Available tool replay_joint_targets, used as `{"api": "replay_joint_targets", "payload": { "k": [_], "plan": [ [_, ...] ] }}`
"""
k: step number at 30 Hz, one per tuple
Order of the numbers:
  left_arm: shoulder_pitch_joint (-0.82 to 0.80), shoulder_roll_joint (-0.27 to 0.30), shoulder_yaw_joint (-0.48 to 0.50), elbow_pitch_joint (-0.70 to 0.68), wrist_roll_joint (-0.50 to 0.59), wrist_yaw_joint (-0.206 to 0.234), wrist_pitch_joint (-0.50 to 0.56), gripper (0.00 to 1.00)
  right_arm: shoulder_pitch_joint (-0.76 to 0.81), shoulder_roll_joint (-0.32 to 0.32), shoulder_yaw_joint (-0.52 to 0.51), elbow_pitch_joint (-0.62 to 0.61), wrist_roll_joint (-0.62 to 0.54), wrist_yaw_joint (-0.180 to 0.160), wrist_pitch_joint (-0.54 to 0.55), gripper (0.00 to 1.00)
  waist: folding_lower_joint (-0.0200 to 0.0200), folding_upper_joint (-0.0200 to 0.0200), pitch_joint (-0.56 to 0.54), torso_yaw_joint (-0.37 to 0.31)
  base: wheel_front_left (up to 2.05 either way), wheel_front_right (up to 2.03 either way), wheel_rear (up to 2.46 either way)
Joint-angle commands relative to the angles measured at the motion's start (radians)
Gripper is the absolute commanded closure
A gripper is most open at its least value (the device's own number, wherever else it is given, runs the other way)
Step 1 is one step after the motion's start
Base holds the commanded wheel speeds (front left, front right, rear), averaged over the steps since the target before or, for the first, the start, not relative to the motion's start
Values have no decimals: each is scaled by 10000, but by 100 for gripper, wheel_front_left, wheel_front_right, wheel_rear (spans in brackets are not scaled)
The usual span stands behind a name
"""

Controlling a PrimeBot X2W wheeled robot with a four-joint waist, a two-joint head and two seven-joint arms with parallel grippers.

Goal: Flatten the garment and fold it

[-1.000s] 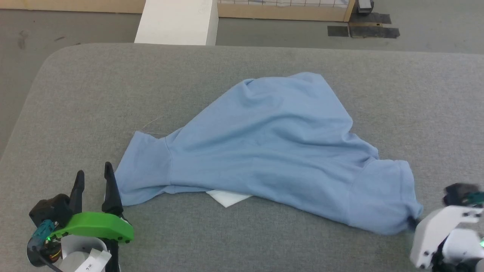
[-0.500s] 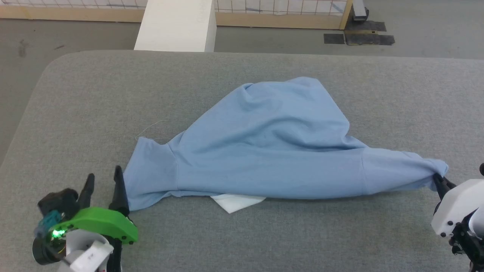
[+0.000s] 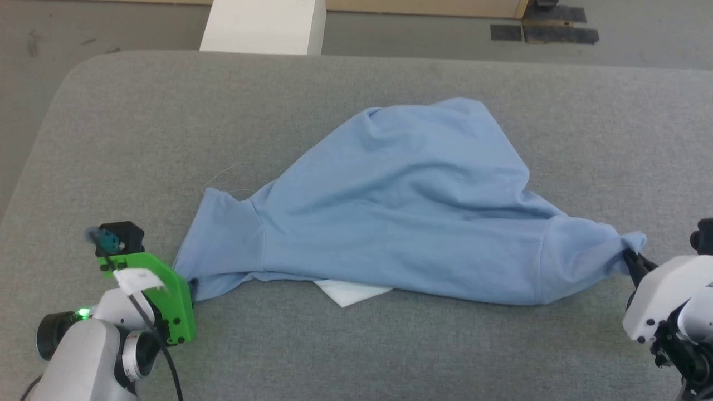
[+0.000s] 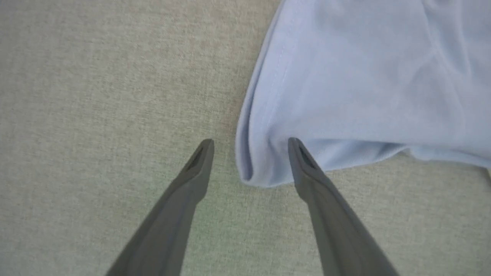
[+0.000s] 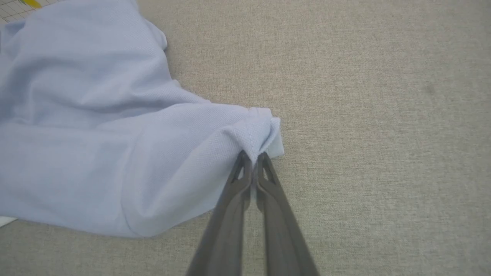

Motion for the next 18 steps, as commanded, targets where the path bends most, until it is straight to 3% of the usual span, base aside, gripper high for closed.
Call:
{"api": "replay_joint_targets", "payload": {
  "k": [1,5,9,10,11,12,18],
  "plan": [
    [-221,153,-80,-2,-72,19,311,0,-243,-1,50,-101,35,-11,7,100,0,0,243,-38,0,0,0],
    [-353,218,-309,334,-116,-26,942,0,-333,-1,123,-199,8,-11,47,100,0,0,527,-101,0,0,0],
    [-186,-212,-536,1006,-554,-287,1088,2,-359,-1,130,-289,23,-11,47,100,0,0,843,-140,0,0,0],
    [-170,-295,-563,1073,-633,-362,1033,57,-351,-1,118,-291,22,-11,47,100,0,0,863,-128,0,0,0],
    [-149,-348,-594,1132,-697,-425,1033,95,-345,-1,108,-289,23,-11,42,100,0,0,870,-116,0,0,0],
    [-138,-444,-589,1164,-842,-521,1008,100,-339,-1,94,-281,23,-11,31,100,0,0,870,-95,0,0,0],
    [-351,-698,-196,884,-1335,-831,206,100,-310,-1,23,-128,21,-11,-94,100,0,0,518,58,0,0,0]
  ]
}}
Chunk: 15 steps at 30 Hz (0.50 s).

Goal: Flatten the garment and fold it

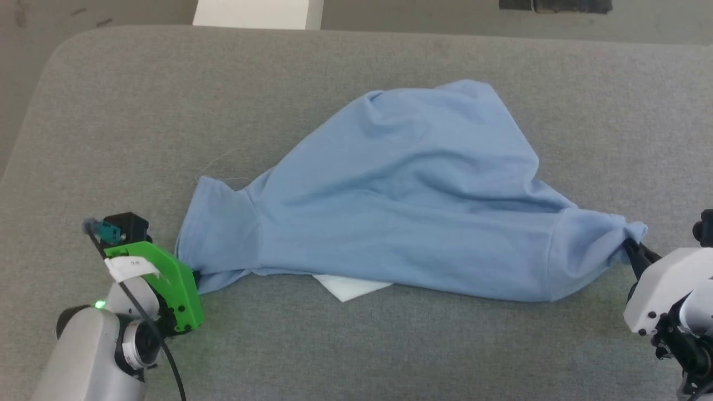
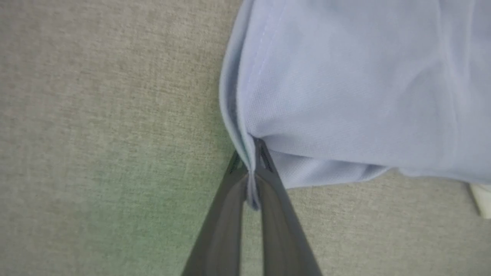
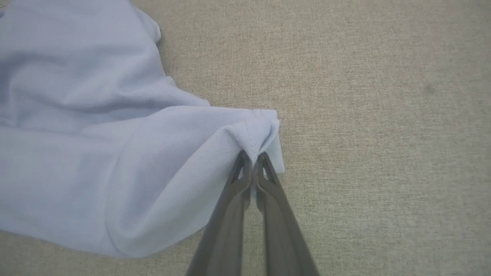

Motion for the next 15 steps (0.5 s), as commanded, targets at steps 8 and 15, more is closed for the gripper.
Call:
{"api": "replay_joint_targets", "payload": {
  "k": [8,15],
  "plan": [
    [-386,-543,563,-913,-590,-299,-1329,100,-184,-1,-158,83,372,-11,-410,100,0,0,-1082,129,0,0,0],
    [-1314,-686,1253,-1889,-769,-185,-2355,100,-794,-1,-533,-353,1733,-11,-823,100,0,0,-1822,65,0,0,0]
  ]
}}
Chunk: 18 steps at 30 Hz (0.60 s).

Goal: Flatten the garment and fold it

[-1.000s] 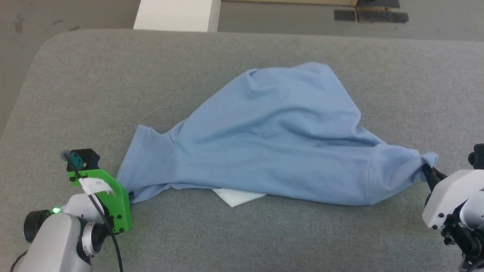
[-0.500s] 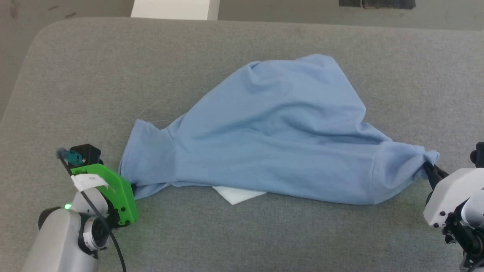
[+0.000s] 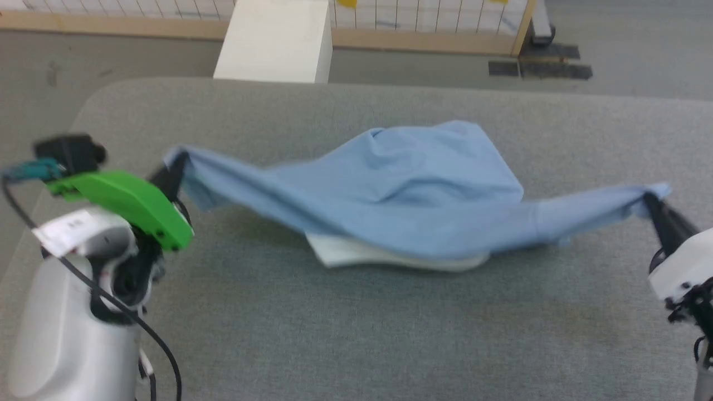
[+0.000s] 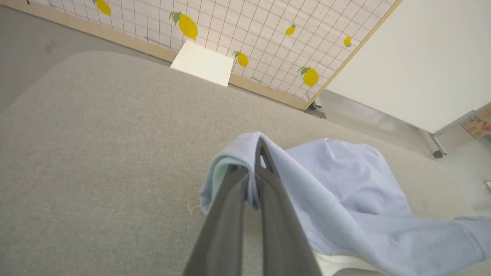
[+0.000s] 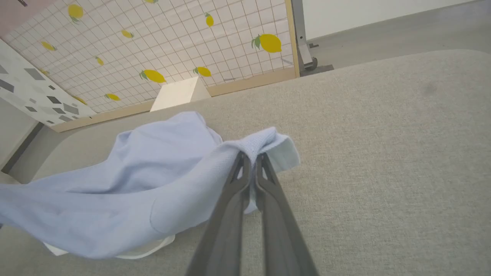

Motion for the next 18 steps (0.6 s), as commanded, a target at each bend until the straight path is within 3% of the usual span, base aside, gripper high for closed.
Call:
{"api": "replay_joint_targets", "payload": {
  "k": [1,11,18],
  "plan": [
    [-342,-39,114,-166,-10,78,-208,100,-228,-5,-94,-121,236,-11,-148,100,-1,0,-409,-42,0,0,0],
    [-1085,-165,297,-403,92,307,-744,100,-1123,-5,-225,-212,1376,-11,-342,100,-1,0,-666,-346,0,0,0],
    [-2702,3,32,393,455,269,-805,100,-3559,-341,75,717,1362,-11,248,100,-1,0,-108,-510,0,0,0]
  ]
}}
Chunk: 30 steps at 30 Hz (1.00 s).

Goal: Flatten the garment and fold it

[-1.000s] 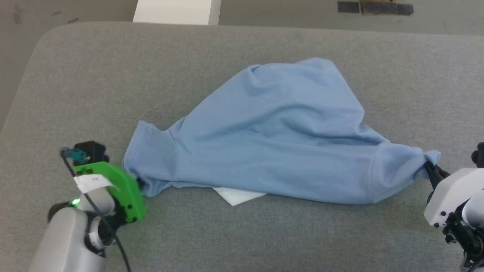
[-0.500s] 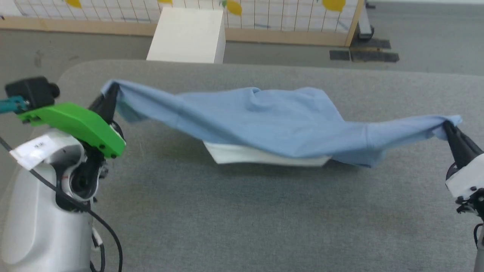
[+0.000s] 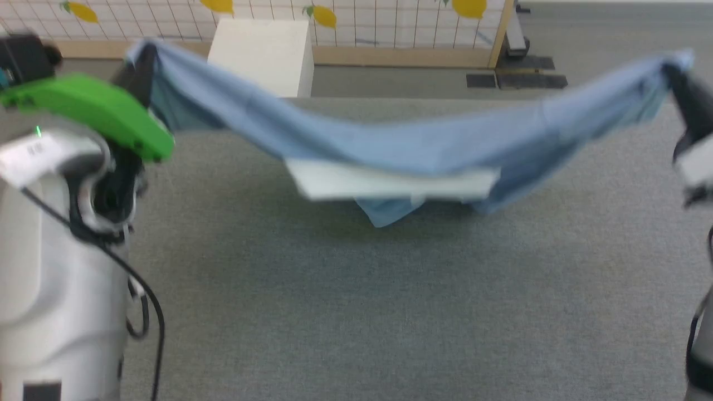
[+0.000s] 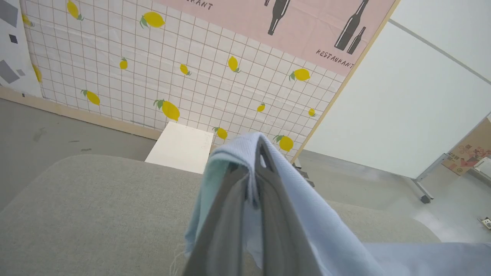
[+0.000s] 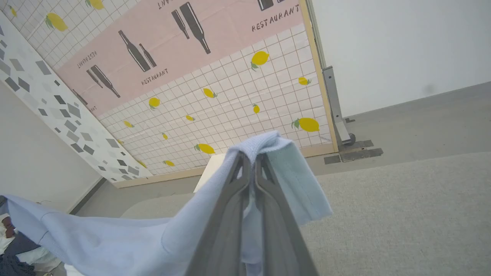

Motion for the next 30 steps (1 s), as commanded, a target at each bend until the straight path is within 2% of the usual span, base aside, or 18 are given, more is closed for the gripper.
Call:
{"api": "replay_joint_targets", "payload": {
  "k": [1,9,18,24,30],
  "plan": [
    [-591,100,-98,148,179,-30,-49,100,-618,-161,67,151,-124,-11,86,100,0,0,368,-54,0,0,0],
    [-4058,308,-644,1704,876,-302,-238,100,-4573,-514,260,1842,-920,-11,231,100,0,0,1803,-11,0,0,0],
    [-7532,757,-1056,3610,2082,-254,-1177,100,-8511,-135,-31,3931,-2156,-11,-1069,100,0,0,3464,-226,0,0,0],
    [-9203,962,-1077,4521,2524,-297,-2381,100,-10223,41,-198,4825,-2828,-11,-2080,100,0,0,4109,-420,0,0,0],
    [-10079,953,-1053,5259,2624,-390,-3434,100,-11126,6,-296,5350,-3050,-11,-2692,100,0,0,4574,-434,0,0,0]
  ]
}}
